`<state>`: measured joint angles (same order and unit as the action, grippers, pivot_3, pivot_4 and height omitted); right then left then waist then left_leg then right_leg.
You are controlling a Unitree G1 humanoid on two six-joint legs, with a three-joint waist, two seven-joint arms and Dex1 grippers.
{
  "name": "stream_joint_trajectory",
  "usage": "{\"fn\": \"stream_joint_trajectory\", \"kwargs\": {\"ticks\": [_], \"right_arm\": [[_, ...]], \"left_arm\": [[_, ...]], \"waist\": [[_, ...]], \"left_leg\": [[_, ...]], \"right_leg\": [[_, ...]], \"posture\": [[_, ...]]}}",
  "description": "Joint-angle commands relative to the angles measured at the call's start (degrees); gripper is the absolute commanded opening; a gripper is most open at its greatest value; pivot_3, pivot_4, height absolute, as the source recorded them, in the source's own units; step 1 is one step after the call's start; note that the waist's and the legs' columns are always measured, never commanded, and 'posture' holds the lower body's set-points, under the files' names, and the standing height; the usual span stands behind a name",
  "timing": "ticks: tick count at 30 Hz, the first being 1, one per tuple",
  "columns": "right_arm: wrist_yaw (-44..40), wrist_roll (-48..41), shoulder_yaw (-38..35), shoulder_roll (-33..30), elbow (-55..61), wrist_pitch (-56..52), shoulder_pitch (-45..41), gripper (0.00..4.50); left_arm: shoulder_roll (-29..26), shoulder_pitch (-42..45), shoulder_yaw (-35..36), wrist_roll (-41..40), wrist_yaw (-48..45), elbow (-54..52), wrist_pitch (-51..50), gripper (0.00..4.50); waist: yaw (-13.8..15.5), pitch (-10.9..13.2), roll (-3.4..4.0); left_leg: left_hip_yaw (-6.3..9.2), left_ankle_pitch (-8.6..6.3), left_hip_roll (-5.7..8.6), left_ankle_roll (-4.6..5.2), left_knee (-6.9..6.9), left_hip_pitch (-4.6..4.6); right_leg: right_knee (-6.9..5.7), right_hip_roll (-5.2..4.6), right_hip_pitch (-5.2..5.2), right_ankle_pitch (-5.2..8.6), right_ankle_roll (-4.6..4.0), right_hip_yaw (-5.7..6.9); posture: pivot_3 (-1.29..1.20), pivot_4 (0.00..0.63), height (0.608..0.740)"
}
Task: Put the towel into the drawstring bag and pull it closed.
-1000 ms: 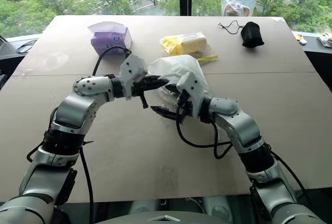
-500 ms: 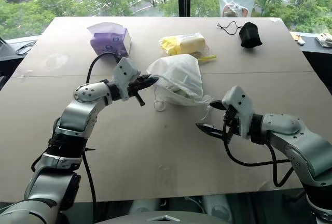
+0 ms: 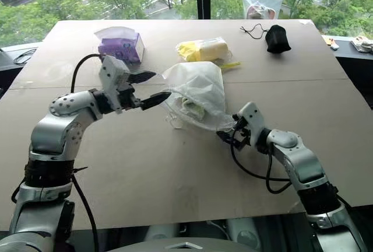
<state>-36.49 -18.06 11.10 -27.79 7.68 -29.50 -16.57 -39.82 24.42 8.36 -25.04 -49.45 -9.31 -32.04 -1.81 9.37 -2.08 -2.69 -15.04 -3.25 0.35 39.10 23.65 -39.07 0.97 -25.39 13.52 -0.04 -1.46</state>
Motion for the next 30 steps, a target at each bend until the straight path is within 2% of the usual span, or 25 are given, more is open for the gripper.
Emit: {"fn": "stream_joint_trajectory", "kwargs": {"ticks": [1, 2, 6, 9, 10, 15, 21, 22, 24, 26, 29, 30], "right_arm": [[-0.4, 3.6, 0.7, 0.1, -4.4, 3.4, -0.8, 3.95], [-0.5, 3.9, 0.5, 0.4, -5.0, 4.0, -0.7, 3.63], [-0.9, 3.0, -1.3, 1.4, -3.7, 4.1, 0.0, 1.79], [-1.0, 3.0, -2.0, 0.9, -1.3, 3.2, 1.3, 0.37], [-1.2, 2.9, -2.3, 0.2, 0.1, 2.6, 2.2, 0.08], [-0.7, 2.3, -4.4, -2.1, 7.1, -0.8, 5.9, 0.08], [1.3, 2.4, -6.3, -3.7, 12.7, -3.9, 8.6, 0.08], [1.6, 2.2, -7.1, -4.0, 13.5, -4.3, 9.3, 0.0], [2.6, 1.9, -9.1, -4.1, 14.6, -4.8, 11.0, 0.0], [3.8, 1.9, -11.4, -4.1, 14.9, -4.4, 13.2, 0.0], [5.7, 0.9, -15.0, -2.8, 15.1, -4.0, 15.0, 0.0], [6.1, 0.6, -15.8, -2.5, 15.4, -3.9, 15.2, 0.0]], "left_arm": [[-1.7, -5.5, 5.0, -3.5, -0.1, -4.4, -2.6, 4.19], [-1.8, -7.8, 5.7, -3.4, 0.3, -4.9, -2.5, 4.19], [-0.3, -15.8, 4.0, -1.8, 1.4, -7.6, -0.6, 4.19], [1.2, -18.4, 2.3, -1.3, 2.3, -8.8, 0.2, 4.19], [2.0, -18.8, 1.5, -1.1, 3.0, -8.9, 0.3, 4.19], [4.9, -17.5, -3.6, 2.6, 5.0, -6.2, 3.1, 4.19], [7.8, -10.0, -13.6, 13.5, 6.2, 6.0, 13.2, 4.19], [8.9, -8.8, -14.3, 14.1, 6.5, 8.0, 14.1, 3.65], [10.8, -7.1, -14.8, 15.0, 7.6, 10.7, 15.6, 2.94], [11.8, -6.7, -14.9, 16.2, 8.6, 11.7, 16.9, 1.86], [11.1, -8.2, -14.6, 18.0, 9.6, 11.4, 18.9, 0.4], [10.6, -8.8, -13.9, 18.2, 9.9, 11.0, 19.5, 0.04]], "waist": [[-0.1, 0.0, -0.02], [-0.1, 0.0, -0.03], [0.1, 0.0, -0.05], [0.5, 0.0, -0.04], [0.8, 0.0, -0.04], [1.2, 0.0, -0.03], [1.3, 0.0, -0.03], [1.2, 0.0, -0.02], [1.2, 0.0, -0.03], [1.2, 0.0, -0.03], [1.0, 0.0, -0.03], [0.9, 0.0, -0.01]], "left_leg": [[0.02, 0.0, -0.01, 0.0, 0.0, 0.0], [0.01, 0.0, -0.01, 0.0, 0.02, -0.03], [0.0, -0.01, -0.02, 0.01, 0.01, -0.34], [-0.02, -0.01, -0.02, 0.0, -0.12, -0.69], [-0.03, -0.01, -0.02, 0.0, -0.18, -0.78], [-0.04, -0.01, 0.0, 0.0, -0.21, -0.78], [-0.06, -0.01, 0.11, 0.0, -0.21, -0.79], [-0.07, -0.01, 0.11, 0.0, -0.21, -0.79], [-0.07, -0.01, 0.11, 0.0, -0.22, -0.77], [-0.07, -0.01, 0.11, 0.01, -0.22, -0.76], [-0.11, -0.01, 0.1, 0.01, -0.23, -0.76], [-0.12, -0.01, 0.08, 0.01, -0.24, -0.78]], "right_leg": [[-0.01, -0.02, 0.01, 0.0, 0.0, 0.04], [-0.01, -0.04, 0.04, 0.0, 0.0, 0.03], [0.0, -0.11, 0.35, 0.01, 0.02, 0.03], [0.03, -0.11, 0.65, 0.04, 0.02, 0.02], [0.05, -0.11, 0.7, 0.05, 0.04, 0.01], [0.06, -0.1, 0.7, 0.04, 0.02, -0.01], [0.08, -0.05, 0.71, 0.04, 0.05, -0.03], [0.07, -0.05, 0.7, 0.04, 0.04, -0.04], [0.09, -0.05, 0.7, 0.02, 0.01, -0.04], [0.12, -0.06, 0.7, 0.02, 0.01, -0.05], [0.13, -0.07, 0.7, 0.02, 0.01, -0.1], [0.13, -0.06, 0.7, 0.02, 0.01, -0.12]], "posture": [[0.0, 0.15, 0.74], [0.0, 0.15, 0.74], [0.0, 0.15, 0.74], [0.0, 0.15, 0.74], [0.0, 0.15, 0.74], [0.0, 0.15, 0.74], [0.0, 0.15, 0.74], [0.0, 0.15, 0.74], [0.0, 0.15, 0.74], [0.0, 0.15, 0.74], [0.0, 0.15, 0.74], [0.0, 0.15, 0.74]]}}
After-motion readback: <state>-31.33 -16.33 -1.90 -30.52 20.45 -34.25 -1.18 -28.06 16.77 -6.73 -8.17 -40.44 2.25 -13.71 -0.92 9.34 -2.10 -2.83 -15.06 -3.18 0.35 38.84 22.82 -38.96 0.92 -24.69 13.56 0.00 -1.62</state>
